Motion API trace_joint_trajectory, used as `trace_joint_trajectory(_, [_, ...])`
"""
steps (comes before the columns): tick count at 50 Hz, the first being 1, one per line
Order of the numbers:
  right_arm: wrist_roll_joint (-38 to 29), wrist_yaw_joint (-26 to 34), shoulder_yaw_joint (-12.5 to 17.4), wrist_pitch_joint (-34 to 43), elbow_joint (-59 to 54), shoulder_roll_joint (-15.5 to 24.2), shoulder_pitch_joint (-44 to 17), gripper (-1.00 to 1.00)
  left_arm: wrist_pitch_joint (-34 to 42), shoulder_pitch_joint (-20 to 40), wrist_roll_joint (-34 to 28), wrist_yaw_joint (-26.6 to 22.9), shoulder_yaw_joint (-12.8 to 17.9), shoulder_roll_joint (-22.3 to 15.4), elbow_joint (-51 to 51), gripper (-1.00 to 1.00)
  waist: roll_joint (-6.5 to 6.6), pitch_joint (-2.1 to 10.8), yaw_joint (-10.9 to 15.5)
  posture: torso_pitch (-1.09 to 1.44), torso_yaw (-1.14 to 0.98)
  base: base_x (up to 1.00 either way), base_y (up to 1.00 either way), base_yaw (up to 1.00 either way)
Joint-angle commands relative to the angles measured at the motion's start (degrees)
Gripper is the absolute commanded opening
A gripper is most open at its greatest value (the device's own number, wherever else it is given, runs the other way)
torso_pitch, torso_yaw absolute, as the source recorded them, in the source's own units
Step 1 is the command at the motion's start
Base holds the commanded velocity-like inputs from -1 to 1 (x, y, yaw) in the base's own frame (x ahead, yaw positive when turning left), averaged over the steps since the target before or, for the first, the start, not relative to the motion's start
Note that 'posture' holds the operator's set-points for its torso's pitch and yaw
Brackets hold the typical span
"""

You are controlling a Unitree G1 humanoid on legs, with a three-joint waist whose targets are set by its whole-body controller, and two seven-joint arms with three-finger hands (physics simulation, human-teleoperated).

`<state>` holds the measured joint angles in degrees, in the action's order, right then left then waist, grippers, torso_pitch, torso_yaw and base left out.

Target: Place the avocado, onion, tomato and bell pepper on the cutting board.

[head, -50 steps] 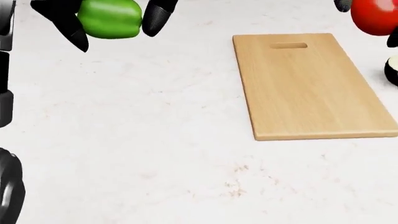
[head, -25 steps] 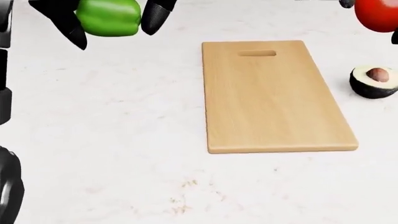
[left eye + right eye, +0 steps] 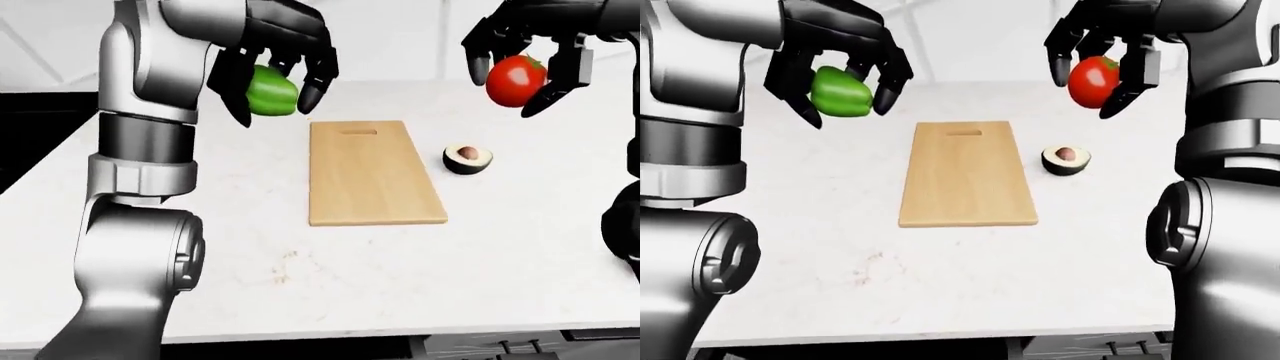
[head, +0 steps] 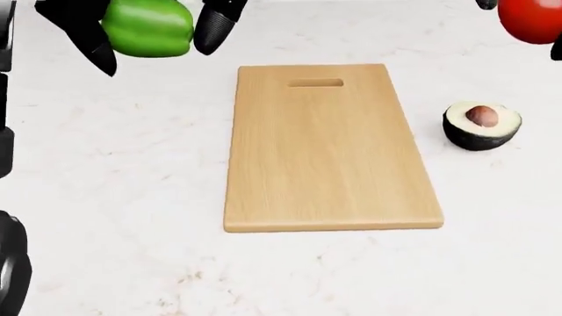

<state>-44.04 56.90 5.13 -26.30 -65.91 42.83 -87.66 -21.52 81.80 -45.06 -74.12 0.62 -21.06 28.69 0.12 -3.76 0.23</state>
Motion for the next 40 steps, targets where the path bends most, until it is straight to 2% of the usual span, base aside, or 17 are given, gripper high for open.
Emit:
trace_joint_trajectory(1, [1.46, -0.98, 0.55, -0.44, 2.37, 0.16, -2.7, -1.0, 0.2, 2.29, 0.37, 0.94, 1.46, -1.06, -1.68, -1.0, -0.94, 2.02, 0.52, 0.0, 0.0, 0.0, -0.18, 0.0])
trace_joint_trajectory(5, [1.47, -0.98, 0.48, -0.39, 2.35, -0.01, -2.71, -1.0, -0.05, 2.22, 0.4, 1.01, 1.53, -1.39, -1.4, -1.0, 1.46, 1.86, 0.48, 0.0, 0.0, 0.0, -0.18, 0.0])
trace_joint_trajectory(7, [1.58, -0.84, 0.53, -0.3, 2.42, 0.0, -2.77, -1.0, 0.13, 2.2, 0.57, 0.71, 1.58, -1.34, -1.77, -1.0, 4.42, 2.41, 0.16, 0.0, 0.0, 0.0, -0.18, 0.0])
trace_joint_trajectory(8, [1.58, -0.8, 0.52, -0.32, 2.44, 0.05, -2.77, -1.0, 0.11, 2.19, 0.62, 0.61, 1.59, -1.42, -1.81, -1.0, 1.87, 2.1, 0.3, 0.0, 0.0, 0.0, -0.17, 0.0])
trace_joint_trajectory(9, [1.62, -0.75, 0.54, -0.22, 2.48, 0.02, -2.85, -1.0, 0.16, 2.31, 0.64, 0.61, 1.64, -1.5, -1.79, -1.0, 2.83, 2.33, 0.01, 0.0, 0.0, 0.0, -0.17, 0.0])
trace_joint_trajectory(10, [1.61, -0.75, 0.51, -0.22, 2.51, 0.01, -2.83, -1.0, 0.23, 2.31, 0.68, 0.52, 1.65, -1.52, -1.9, -1.0, 2.81, 2.53, 0.0, 0.0, 0.0, 0.0, -0.18, 0.0])
trace_joint_trajectory(12, [1.66, -0.7, 0.52, -0.18, 2.54, -0.01, -2.89, -1.0, 0.26, 2.24, 0.76, 0.4, 1.64, -1.53, -2.08, -1.0, 1.9, 3.46, -0.15, 0.0, 0.0, 0.0, -0.18, 0.0])
trace_joint_trajectory(17, [1.6, -0.68, 0.43, -0.28, 2.22, 0.0, -3.22, -1.0, -0.04, 2.56, 1.03, 0.33, 1.63, -1.64, -1.56, -1.0, -0.41, 2.39, -0.07, 0.0, 0.0, 0.0, -0.18, 0.0])
trace_joint_trajectory(18, [1.59, -0.71, 0.45, -0.34, 2.17, 0.09, -3.24, -1.0, -0.11, 2.48, 1.03, 0.38, 1.63, -1.69, -1.45, -1.0, -1.46, 2.28, 0.04, 0.0, 0.0, 0.0, -0.17, 0.0])
trace_joint_trajectory(20, [1.59, -0.68, 0.44, -0.34, 2.16, 0.09, -3.31, -1.0, -0.25, 2.56, 1.02, 0.45, 1.64, -1.83, -1.26, -1.0, -5.01, 2.2, 0.14, 0.0, 0.0, 0.0, -0.18, 0.0])
trace_joint_trajectory(21, [1.59, -0.66, 0.44, -0.31, 2.19, 0.08, -3.32, -1.0, -0.22, 2.59, 1.03, 0.4, 1.65, -1.84, -1.29, -1.0, -2.95, 2.15, 0.1, 0.0, 0.0, 0.0, -0.17, 0.0])
trace_joint_trajectory(22, [1.65, -0.55, 0.47, -0.21, 2.33, 0.04, -3.37, -1.0, -0.12, 2.64, 1.1, 0.26, 1.69, -1.84, -1.48, -1.0, -3.75, 2.19, 0.28, 0.0, 0.0, 0.0, -0.18, 0.0])
trace_joint_trajectory(23, [1.71, -0.45, 0.51, -0.09, 2.41, 0.03, -3.49, -1.0, -0.05, 2.67, 1.17, 0.15, 1.71, -1.84, -1.63, -1.0, -3.49, 2.26, 0.16, 0.0, 0.0, 0.0, -0.17, 0.0])
trace_joint_trajectory(29, [1.68, -0.56, 0.41, -0.05, 2.46, -0.2, -3.52, -1.0, -0.27, 2.64, 1.24, 0.34, 1.7, -1.98, -1.38, -1.0, -0.61, 1.88, 0.5, 0.0, 0.0, 0.0, -0.17, 0.0])
trace_joint_trajectory(34, [1.96, -0.72, 0.48, -0.24, 2.49, -0.58, -3.62, -1.0, -0.12, 2.61, 1.39, 0.2, 1.81, -2.1, -1.63, -1.0, 3.6, 1.26, -0.1, 0.0, 0.0, 0.0, -0.13, 0.0])
trace_joint_trajectory(35, [2.0, -0.71, 0.48, -0.27, 2.41, -0.59, -3.67, -1.0, -0.15, 2.59, 1.4, 0.23, 1.8, -2.12, -1.59, -1.0, 1.91, 0.79, -0.68, 0.0, 0.0, 0.0, 0.0, 0.0])
trace_joint_trajectory(40, [2.51, -0.71, 0.57, -0.51, 2.29, -0.96, -3.83, -1.0, -0.19, 2.35, 1.45, 0.33, 1.92, -2.41, -1.59, -1.0, -0.26, 1.22, -0.72, 0.0, 0.0, 0.0, 0.0, 0.0])
